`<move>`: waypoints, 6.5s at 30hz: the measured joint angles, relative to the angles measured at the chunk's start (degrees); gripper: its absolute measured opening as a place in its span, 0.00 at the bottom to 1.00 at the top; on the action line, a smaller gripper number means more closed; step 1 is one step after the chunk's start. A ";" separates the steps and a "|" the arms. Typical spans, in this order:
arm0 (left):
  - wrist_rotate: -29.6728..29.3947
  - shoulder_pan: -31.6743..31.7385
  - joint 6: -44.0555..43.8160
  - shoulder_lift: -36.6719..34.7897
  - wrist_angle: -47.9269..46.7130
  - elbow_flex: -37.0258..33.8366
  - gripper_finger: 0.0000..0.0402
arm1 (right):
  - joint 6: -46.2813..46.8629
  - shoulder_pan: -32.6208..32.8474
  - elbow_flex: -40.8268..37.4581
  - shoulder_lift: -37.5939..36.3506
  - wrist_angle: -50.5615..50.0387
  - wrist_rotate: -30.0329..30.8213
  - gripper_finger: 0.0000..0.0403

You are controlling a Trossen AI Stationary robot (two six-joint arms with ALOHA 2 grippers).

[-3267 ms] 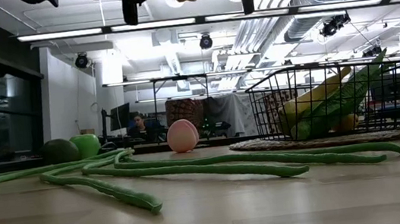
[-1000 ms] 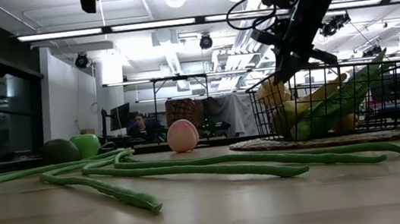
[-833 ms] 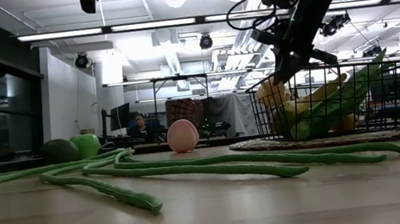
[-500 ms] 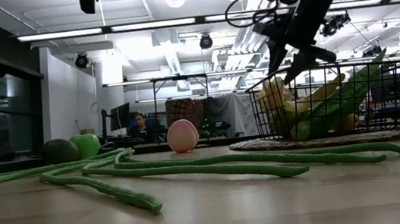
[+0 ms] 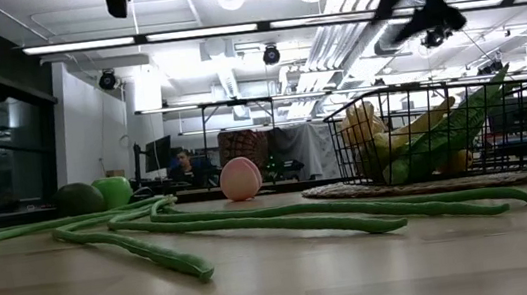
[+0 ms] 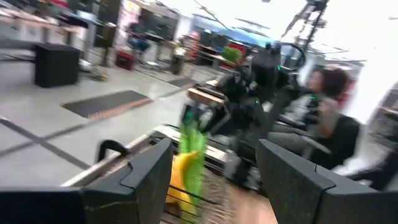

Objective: Build produce basket
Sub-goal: Put the pink peach into the wire basket

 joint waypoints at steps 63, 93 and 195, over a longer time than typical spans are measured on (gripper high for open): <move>5.21 17.95 4.84 32.28 -37.29 25.23 0.57 | -10.78 12.09 0.01 0.06 22.09 -2.53 0.62; -0.13 20.68 0.75 63.00 -36.45 36.81 0.84 | -6.30 12.09 0.02 0.08 19.46 -2.53 0.62; 0.51 -0.33 15.39 71.10 -12.17 53.57 0.82 | -19.00 11.93 0.07 -1.04 41.40 -1.59 0.62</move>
